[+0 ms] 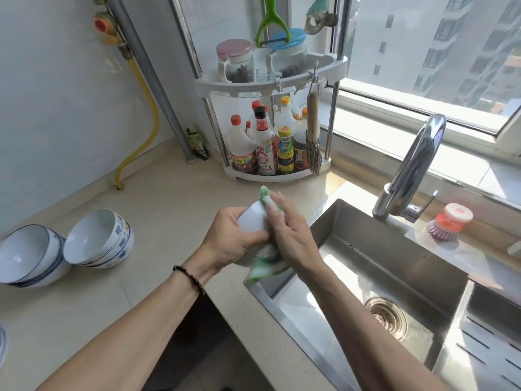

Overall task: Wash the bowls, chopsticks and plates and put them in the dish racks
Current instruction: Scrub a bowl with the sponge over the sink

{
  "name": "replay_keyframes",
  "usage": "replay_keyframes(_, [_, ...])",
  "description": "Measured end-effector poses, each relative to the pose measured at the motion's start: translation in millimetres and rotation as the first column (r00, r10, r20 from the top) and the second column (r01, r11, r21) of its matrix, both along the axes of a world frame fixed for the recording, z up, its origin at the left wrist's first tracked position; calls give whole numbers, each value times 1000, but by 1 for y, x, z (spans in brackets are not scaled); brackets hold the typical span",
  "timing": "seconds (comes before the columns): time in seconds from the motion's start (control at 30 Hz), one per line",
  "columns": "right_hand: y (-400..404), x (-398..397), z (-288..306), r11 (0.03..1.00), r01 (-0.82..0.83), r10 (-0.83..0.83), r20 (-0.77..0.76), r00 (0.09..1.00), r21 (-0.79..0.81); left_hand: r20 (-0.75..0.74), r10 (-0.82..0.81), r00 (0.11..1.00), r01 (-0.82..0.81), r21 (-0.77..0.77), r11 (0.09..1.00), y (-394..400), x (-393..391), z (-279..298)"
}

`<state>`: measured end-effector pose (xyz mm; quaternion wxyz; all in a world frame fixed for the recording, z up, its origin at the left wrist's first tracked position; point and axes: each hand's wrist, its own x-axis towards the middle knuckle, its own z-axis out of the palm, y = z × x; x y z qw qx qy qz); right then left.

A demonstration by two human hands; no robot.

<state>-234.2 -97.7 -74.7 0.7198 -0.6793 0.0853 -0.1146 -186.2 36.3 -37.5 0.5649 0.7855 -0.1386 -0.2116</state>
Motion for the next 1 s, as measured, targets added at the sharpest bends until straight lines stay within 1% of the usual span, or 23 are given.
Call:
replay_keyframes(0.03, [2, -2, 0, 1000, 14, -14, 1, 1000, 15, 8, -19, 1000, 19, 3, 1000, 1, 0, 1])
replay_keyframes(0.07, [1, 1, 0, 993, 43, -41, -23, 999, 110, 17, -36, 999, 36, -1, 999, 2, -1, 2])
replay_keyframes(0.13, [-9, 6, 2, 931, 61, -13, -134, 991, 359, 32, -37, 999, 38, -14, 999, 5, -2, 1])
replay_keyframes(0.17, [-10, 9, -1, 921, 60, -6, -139, 990, 386, 32, -24, 999, 24, -11, 1000, 5, -2, 1])
replay_keyframes(0.27, [7, 11, -3, 996, -20, 21, -10, 1000, 90, 62, -23, 998, 20, 51, 999, 4, 1, -1])
replay_keyframes(0.3, [11, 10, -7, 997, -13, 14, -13, 1000, 79, 62, -42, 997, 38, 66, 997, 5, 4, 1])
replay_keyframes(0.33, [11, 8, -5, 987, 22, -15, -46, 999, 160, 58, -62, 996, 59, 56, 997, 7, 5, 3])
replay_keyframes(0.37, [8, 8, -3, 945, 47, -20, -86, 996, 325, 56, -79, 995, 79, 17, 997, 10, 5, 6])
replay_keyframes(0.4, [3, 9, -4, 850, 55, 11, -121, 993, 523, 51, -87, 995, 89, -44, 995, 12, 4, 9])
replay_keyframes(0.43, [-1, 10, -2, 751, 73, 41, -156, 987, 656, 41, -80, 996, 85, -115, 990, 15, 3, 12])
replay_keyframes(0.47, [-4, 10, -1, 696, 71, 89, -184, 979, 715, 27, -74, 997, 78, -180, 981, 18, 2, 14])
replay_keyframes(0.5, [-6, 11, -4, 692, 69, 106, -197, 975, 718, 7, -79, 997, 79, -224, 971, 21, 2, 14])
replay_keyframes(0.53, [-5, 10, -4, 695, 61, 124, -203, 971, 716, -18, -106, 994, 99, -224, 970, 24, 1, 15])
replay_keyframes(0.6, [-6, 11, -10, 706, 54, 141, -216, 966, 706, -84, -201, 976, 191, -107, 976, 29, 7, 17])
replay_keyframes(0.63, [-8, 13, -8, 735, 59, 153, -250, 956, 676, -126, -244, 962, 241, -41, 970, 31, 11, 18])
replay_keyframes(0.67, [-11, 15, -3, 817, 46, 144, -281, 949, 575, -163, -267, 950, 272, 8, 962, 31, 14, 20])
replay_keyframes(0.7, [-14, 17, 3, 919, 22, 114, -318, 941, 394, -183, -268, 946, 281, 50, 958, 30, 16, 22])
replay_keyframes(0.73, [-16, 19, 9, 980, 15, 46, -301, 952, 197, -181, -255, 950, 275, 91, 957, 28, 16, 23])
replay_keyframes(0.83, [-3, 21, 19, 997, -64, 69, -115, 991, 47, -127, -155, 980, 169, 104, 980, 22, 10, 15])
replay_keyframes(0.9, [12, 14, 20, 982, -124, 120, -38, 992, -143, -87, -71, 994, 76, 57, 995, 22, 8, 10])
replay_keyframes(0.93, [16, 12, 15, 973, -100, 101, -5, 995, -208, -82, -51, 995, 54, 36, 998, 23, 8, 9])
replay_keyframes(0.97, [13, 11, 14, 987, -82, 81, -12, 997, -140, -86, -42, 995, 44, 20, 999, 25, 8, 9])
replay_keyframes(1.0, [11, 12, 15, 997, -76, 75, -43, 996, -7, -91, -41, 995, 41, 2, 999, 27, 7, 10])
